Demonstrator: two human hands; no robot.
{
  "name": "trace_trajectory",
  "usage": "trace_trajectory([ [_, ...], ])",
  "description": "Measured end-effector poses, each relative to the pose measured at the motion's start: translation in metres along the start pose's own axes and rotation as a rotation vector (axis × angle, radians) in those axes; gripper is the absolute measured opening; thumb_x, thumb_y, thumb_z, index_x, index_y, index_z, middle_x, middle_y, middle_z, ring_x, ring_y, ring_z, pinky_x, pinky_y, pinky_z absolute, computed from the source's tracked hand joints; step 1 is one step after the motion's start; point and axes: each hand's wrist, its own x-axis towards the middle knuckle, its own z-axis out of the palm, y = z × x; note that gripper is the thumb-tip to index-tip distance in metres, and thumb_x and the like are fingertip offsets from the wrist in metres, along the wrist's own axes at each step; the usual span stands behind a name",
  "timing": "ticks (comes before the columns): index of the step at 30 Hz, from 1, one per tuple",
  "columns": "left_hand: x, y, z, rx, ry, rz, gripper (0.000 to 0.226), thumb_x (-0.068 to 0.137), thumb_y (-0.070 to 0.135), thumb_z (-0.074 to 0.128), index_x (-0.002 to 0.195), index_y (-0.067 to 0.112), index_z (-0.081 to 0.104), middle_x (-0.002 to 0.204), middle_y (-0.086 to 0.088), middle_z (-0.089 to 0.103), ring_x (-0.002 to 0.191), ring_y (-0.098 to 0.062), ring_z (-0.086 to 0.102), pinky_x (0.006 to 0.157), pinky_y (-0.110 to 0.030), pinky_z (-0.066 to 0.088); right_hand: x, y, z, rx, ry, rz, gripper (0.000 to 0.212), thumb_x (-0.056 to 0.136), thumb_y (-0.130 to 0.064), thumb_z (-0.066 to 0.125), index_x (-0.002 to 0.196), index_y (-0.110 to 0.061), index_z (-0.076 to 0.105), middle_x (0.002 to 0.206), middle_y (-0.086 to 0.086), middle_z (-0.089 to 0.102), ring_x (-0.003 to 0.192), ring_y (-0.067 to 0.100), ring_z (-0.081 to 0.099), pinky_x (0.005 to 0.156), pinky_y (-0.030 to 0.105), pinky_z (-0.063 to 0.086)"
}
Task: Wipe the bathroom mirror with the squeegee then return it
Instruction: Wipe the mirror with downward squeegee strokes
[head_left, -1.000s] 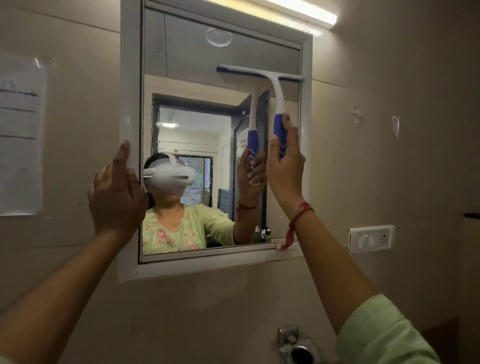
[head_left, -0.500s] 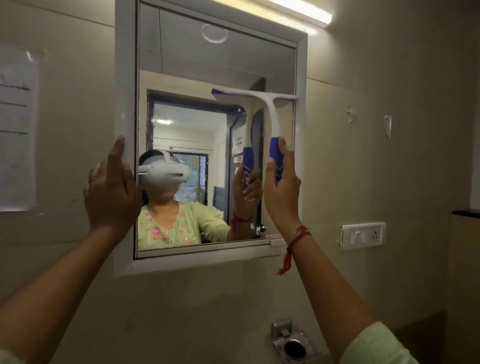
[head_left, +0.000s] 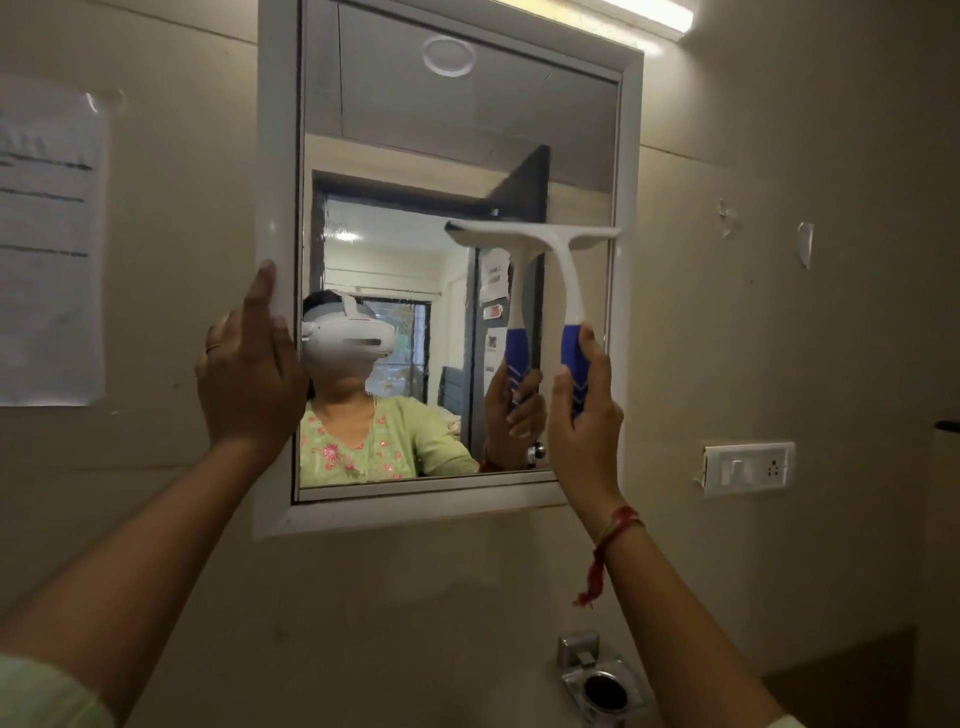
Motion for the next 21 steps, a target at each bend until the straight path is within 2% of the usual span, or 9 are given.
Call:
trace_trajectory([
  [3,0.001,-0.002,0.002,-0.008,0.004,-0.004,0.045,0.098,0.024,0.029,0.143,0.025,0.028,0.114,-0.021,0.059,0.101,-0.041,0.05,0.081,-0.049,0.04,-0.039,0.01,-0.004,0.018,-0.023,0.034,0.045,0.098,-0.029,0.04,0.139,-0.041,0.026,0.093,-0.024,0.055,0.069,0.001,0.057,0.06,0.006,0.046],
  [6,0.0,-0.003,0.003,-0.007,0.012,-0.016,0.045,0.098,0.024,0.029,0.143,0.027,0.027,0.12,-0.019,0.058,0.104,-0.041,0.05,0.083,-0.05,0.041,-0.04,0.009,-0.008,0.001,-0.034,0.04,0.046,0.098,-0.021,0.042,0.14,-0.032,0.028,0.099,-0.032,0.054,0.073,-0.003,0.057,0.063,0.005,0.046],
  [11,-0.001,-0.002,0.004,-0.011,0.021,-0.027,0.046,0.097,0.023,0.03,0.143,0.027,0.029,0.122,-0.018,0.057,0.105,-0.041,0.049,0.085,-0.05,0.039,-0.004,-0.002,-0.009,-0.044,-0.01,0.007,0.044,0.099,-0.021,0.042,0.14,-0.028,0.028,0.102,-0.046,0.049,0.076,-0.01,0.058,0.062,0.0,0.044],
  [18,-0.001,-0.001,0.003,-0.022,0.015,-0.036,0.046,0.097,0.023,0.029,0.143,0.026,0.028,0.122,-0.018,0.056,0.105,-0.041,0.049,0.087,-0.049,0.038,-0.082,0.016,-0.018,-0.033,-0.075,0.079,0.046,0.097,-0.027,0.04,0.141,-0.028,0.026,0.105,-0.033,0.05,0.081,-0.002,0.056,0.067,0.008,0.048],
  [21,-0.001,-0.001,0.002,-0.018,0.015,-0.038,0.046,0.097,0.022,0.029,0.143,0.025,0.03,0.122,-0.018,0.056,0.106,-0.041,0.048,0.089,-0.048,0.037,-0.074,0.009,-0.018,-0.036,-0.068,0.104,0.046,0.098,-0.027,0.04,0.141,-0.029,0.026,0.107,-0.036,0.049,0.083,-0.003,0.056,0.067,0.008,0.048],
])
